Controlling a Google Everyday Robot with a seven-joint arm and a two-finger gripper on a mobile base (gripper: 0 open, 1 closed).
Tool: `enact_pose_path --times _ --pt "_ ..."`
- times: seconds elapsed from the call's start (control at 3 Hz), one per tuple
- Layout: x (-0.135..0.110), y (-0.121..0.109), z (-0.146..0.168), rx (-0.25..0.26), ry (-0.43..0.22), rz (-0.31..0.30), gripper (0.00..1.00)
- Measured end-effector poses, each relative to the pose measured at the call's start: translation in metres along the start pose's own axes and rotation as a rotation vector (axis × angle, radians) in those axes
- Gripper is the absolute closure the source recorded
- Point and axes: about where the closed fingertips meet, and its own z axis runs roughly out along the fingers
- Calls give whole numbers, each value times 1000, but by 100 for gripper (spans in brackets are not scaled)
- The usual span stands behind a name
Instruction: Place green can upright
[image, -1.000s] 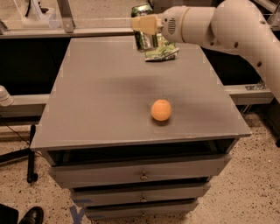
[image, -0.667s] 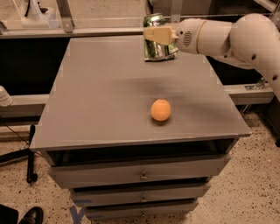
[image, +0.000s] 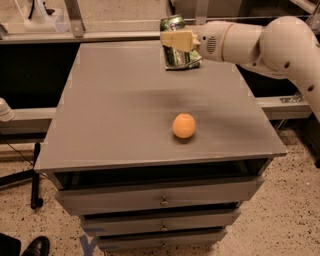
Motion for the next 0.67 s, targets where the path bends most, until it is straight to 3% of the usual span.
enact_pose_path --times 0.33,0.67 --pt "1 4 -1 -99 -53 -16 100" --pt "16 -10 -13 -204 -99 -92 100"
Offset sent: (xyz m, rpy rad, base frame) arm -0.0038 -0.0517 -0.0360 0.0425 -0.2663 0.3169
